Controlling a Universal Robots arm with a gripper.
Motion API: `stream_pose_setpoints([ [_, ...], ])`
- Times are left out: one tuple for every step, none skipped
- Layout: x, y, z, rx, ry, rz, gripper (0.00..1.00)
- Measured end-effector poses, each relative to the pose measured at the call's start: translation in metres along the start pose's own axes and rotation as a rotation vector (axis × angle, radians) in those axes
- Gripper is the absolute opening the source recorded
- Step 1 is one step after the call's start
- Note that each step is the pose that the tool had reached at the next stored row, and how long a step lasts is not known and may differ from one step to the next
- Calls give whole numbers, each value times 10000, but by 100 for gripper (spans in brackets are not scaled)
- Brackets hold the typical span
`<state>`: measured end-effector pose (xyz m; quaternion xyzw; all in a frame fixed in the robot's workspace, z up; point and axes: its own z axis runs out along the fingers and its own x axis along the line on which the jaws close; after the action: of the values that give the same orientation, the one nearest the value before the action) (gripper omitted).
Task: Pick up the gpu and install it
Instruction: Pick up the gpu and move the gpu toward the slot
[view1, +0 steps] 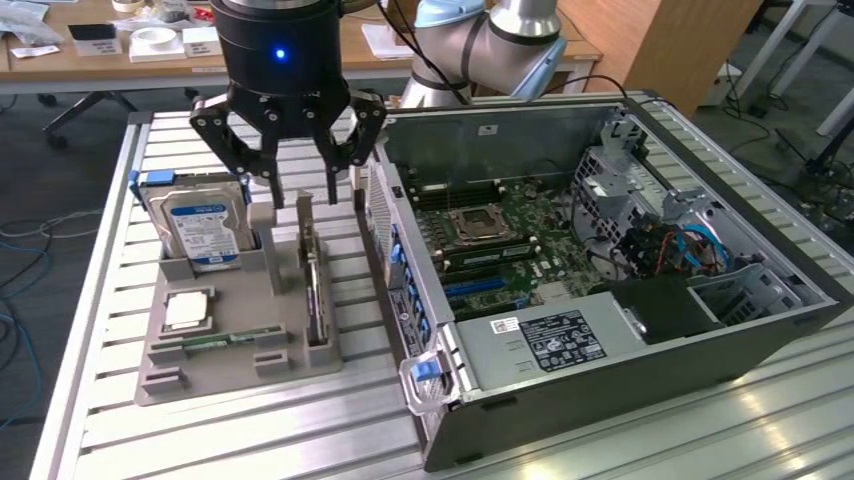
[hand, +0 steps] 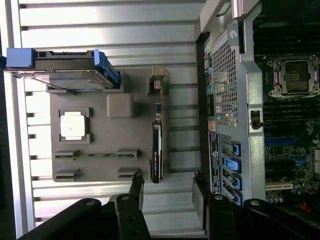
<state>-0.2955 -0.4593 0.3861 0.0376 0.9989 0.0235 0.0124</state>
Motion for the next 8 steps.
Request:
stream_pose_setpoints([
  [0,0,0,1,0,0,53],
  [0,0,0,0,0,0,53],
  [0,0,0,1,1,0,53],
  [0,0,0,0,0,0,53],
  [0,0,0,2,0,0,53],
  [0,0,0,6,0,-1,53],
  [0,0,2,7,0,0,53],
  [0,0,6,7,-1,-1,53],
])
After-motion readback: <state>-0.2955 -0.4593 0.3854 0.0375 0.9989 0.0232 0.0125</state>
